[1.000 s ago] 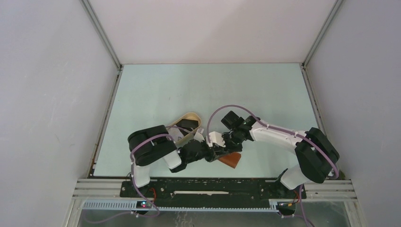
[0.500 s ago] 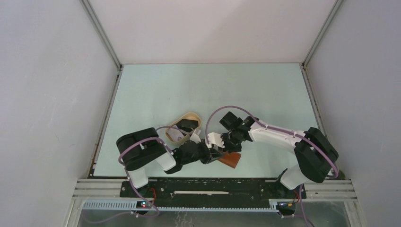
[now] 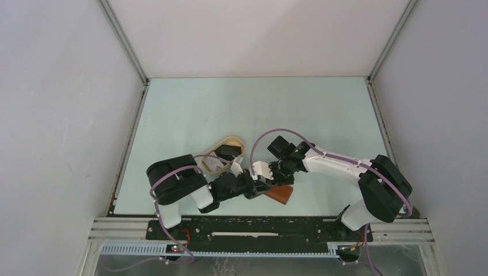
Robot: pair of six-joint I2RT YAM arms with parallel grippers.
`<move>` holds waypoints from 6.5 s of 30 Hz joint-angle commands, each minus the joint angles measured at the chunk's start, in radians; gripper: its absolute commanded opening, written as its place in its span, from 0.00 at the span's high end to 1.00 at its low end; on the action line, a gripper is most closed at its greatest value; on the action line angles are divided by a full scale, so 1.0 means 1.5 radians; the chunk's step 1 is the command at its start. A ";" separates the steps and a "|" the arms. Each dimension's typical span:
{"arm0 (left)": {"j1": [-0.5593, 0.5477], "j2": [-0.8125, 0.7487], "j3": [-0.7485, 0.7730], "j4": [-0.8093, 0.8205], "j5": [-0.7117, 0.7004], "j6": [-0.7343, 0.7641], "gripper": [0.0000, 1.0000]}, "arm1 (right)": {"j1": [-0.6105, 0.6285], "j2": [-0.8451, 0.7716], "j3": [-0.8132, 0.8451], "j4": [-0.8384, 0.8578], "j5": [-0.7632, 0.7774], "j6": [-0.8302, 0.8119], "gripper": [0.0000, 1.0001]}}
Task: Put the credit cards into the card holder
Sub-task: Close the card holder at the center of the board.
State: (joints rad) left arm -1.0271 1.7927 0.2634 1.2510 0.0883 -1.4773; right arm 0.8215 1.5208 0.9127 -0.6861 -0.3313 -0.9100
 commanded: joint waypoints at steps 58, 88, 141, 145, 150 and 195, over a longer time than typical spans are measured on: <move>0.019 0.152 0.038 0.032 0.013 -0.096 1.00 | 0.029 0.034 -0.038 0.010 -0.008 -0.002 0.96; 0.028 0.087 0.058 -0.143 0.048 -0.073 1.00 | 0.008 0.014 -0.025 0.018 -0.046 0.029 0.92; 0.012 0.057 0.065 -0.072 0.040 -0.049 0.77 | 0.008 0.010 -0.025 0.016 -0.060 0.025 0.91; 0.013 0.063 0.068 -0.069 0.030 -0.058 0.77 | 0.008 0.010 -0.025 0.016 -0.061 0.024 0.91; 0.013 0.080 0.082 -0.066 0.028 -0.066 0.79 | 0.011 0.012 -0.025 0.016 -0.061 0.023 0.91; 0.017 0.159 0.026 0.036 0.036 -0.083 1.00 | -0.085 -0.048 -0.008 -0.063 -0.208 -0.141 0.83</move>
State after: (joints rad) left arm -1.0080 1.9968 0.3355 1.3865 0.1455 -1.5455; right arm 0.6952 1.4250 0.8833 -0.7528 -0.6037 -1.0367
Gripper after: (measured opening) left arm 0.004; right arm 0.171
